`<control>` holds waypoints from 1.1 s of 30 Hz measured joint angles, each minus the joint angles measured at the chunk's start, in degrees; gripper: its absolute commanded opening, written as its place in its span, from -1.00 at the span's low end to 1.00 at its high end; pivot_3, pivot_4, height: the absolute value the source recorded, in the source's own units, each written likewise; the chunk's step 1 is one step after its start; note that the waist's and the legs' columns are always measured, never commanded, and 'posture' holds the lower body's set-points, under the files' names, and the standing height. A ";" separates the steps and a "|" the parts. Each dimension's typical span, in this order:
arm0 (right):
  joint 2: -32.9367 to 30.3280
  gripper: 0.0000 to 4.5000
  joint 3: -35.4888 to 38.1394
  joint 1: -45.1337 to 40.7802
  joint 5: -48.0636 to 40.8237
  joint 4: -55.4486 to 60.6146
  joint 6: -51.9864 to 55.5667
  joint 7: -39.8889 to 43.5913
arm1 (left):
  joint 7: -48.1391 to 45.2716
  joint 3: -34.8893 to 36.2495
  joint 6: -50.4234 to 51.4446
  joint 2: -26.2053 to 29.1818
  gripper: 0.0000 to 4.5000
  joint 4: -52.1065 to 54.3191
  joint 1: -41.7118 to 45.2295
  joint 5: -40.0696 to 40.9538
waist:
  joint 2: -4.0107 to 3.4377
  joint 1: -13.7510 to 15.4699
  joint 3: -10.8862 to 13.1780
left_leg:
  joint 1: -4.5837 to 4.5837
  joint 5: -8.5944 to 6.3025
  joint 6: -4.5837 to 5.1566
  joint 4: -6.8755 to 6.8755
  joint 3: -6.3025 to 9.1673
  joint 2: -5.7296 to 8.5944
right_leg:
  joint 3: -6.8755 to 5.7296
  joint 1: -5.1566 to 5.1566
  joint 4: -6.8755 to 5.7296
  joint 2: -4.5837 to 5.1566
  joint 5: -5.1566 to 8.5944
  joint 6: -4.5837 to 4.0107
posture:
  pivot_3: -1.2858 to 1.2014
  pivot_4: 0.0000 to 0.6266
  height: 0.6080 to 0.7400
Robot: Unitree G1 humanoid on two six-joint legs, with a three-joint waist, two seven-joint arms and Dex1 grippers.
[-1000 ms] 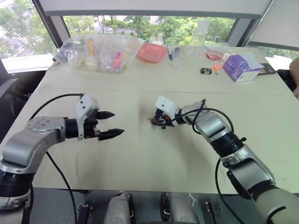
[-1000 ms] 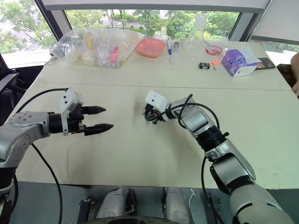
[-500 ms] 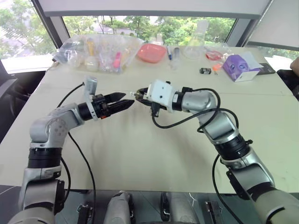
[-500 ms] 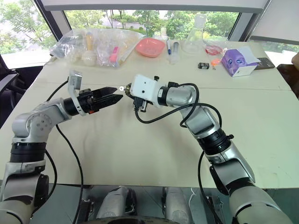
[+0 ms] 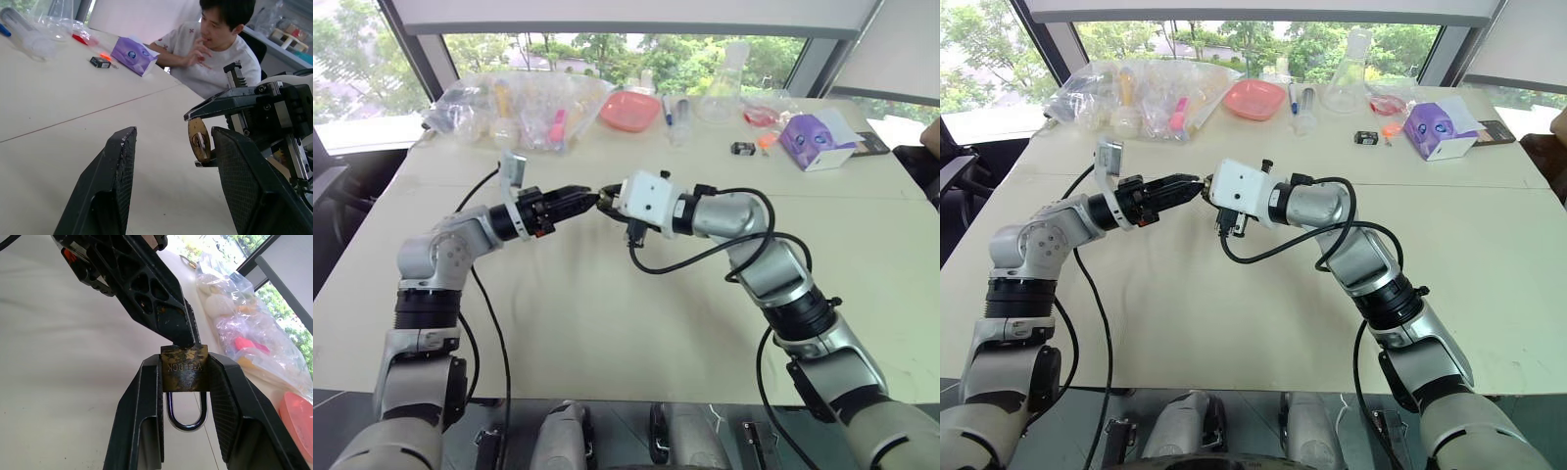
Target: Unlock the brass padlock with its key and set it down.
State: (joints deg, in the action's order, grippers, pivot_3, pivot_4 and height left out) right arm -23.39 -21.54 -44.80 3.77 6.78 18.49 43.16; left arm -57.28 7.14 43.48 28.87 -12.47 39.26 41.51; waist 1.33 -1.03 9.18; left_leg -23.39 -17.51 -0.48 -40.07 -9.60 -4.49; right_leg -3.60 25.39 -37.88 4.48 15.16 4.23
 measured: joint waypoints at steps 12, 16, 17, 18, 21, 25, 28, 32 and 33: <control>0.54 -0.70 -0.34 1.20 0.52 -0.01 0.43 0.14 | -3.06 -1.86 -1.81 1.85 -0.98 2.09 -0.92 -2.70 | 0.00 0.01 0.00 | 0.00 0.00 0.00 0.00 0.00 0.00 | 0.00 0.00 0.00 0.00 0.00 0.00 | 0.03 -0.52 1.00; 0.77 -0.70 -0.50 1.55 0.55 -0.08 0.69 0.13 | -4.79 -4.05 -8.28 3.09 -0.98 2.64 -1.29 -6.71 | 0.00 0.04 0.00 | 0.00 0.00 0.00 0.00 0.00 0.00 | 0.00 0.00 0.00 0.00 0.00 0.00 | 0.03 -0.52 1.00; 0.79 -0.70 -0.42 1.54 0.59 -0.15 0.76 -0.09 | -4.99 -4.56 -11.16 3.04 -0.98 2.66 -1.34 -8.10 | 0.00 0.06 0.00 | 0.00 0.00 0.00 0.00 -0.01 0.00 | 0.00 0.00 0.01 0.00 0.00 0.00 | 0.03 -0.52 1.00; 0.81 -0.70 -0.30 1.52 0.64 -0.19 0.79 -0.33 | -5.09 -5.07 -14.17 2.96 -0.98 2.67 -1.40 -9.46 | 0.00 0.14 0.00 | 0.00 0.00 0.00 0.00 -0.01 0.00 | 0.00 0.00 0.01 0.01 0.00 0.00 | 0.03 -0.52 1.00; 0.83 -0.70 -0.09 1.49 0.72 -0.50 0.81 -0.73 | -5.26 -6.76 -23.63 3.00 -0.98 2.89 -1.93 -14.20 | 0.00 0.20 0.00 | 0.00 0.00 0.00 0.00 -0.02 0.01 | 0.00 0.00 0.02 0.01 0.00 0.00 | 0.03 -0.52 1.00; 0.91 -0.70 -0.22 1.49 0.62 -0.97 0.80 -0.18 | -5.68 -8.47 -36.18 3.52 -0.98 3.06 -3.67 -19.86 | 0.00 0.05 0.00 | 0.00 0.00 0.00 0.01 -0.02 0.00 | 0.00 0.02 0.01 0.00 0.00 -0.01 | 0.03 -0.52 1.00; 1.18 -0.70 -0.56 1.49 0.46 -0.97 0.68 0.26 | -7.07 -8.66 -42.62 4.55 -0.98 2.61 -4.60 -22.14 | 0.00 0.03 0.00 | 0.00 0.00 0.00 0.02 -0.03 -0.01 | 0.00 0.02 0.00 0.00 0.00 -0.01 | 0.03 -0.52 1.00; 1.48 -0.70 -0.67 1.49 0.46 -0.98 0.65 0.53 | -8.09 -8.60 -45.41 4.89 -0.98 1.62 -4.66 -22.40 | 0.00 0.27 0.00 | -0.01 0.00 0.01 0.00 -0.03 0.00 | 0.00 0.01 0.01 0.01 0.00 -0.01 | 0.03 -0.52 1.00; 1.55 -0.70 -0.67 1.49 0.45 -1.05 0.65 0.55 | -8.33 -8.61 -45.53 4.92 -0.98 1.29 -4.56 -22.40 | 0.00 0.29 0.00 | -0.01 0.00 0.01 0.00 -0.03 0.00 | 0.00 0.01 0.01 0.01 0.00 -0.01 | 0.03 -0.52 1.00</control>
State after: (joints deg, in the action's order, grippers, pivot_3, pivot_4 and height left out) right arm -21.84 -22.20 -43.31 4.21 5.73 19.14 43.71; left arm -65.61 -1.47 -2.05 33.79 -11.18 34.70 19.11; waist 1.33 -0.74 9.18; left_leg -23.40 -17.51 -0.47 -40.08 -9.63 -4.49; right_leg -3.60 25.40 -37.87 4.50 15.16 4.23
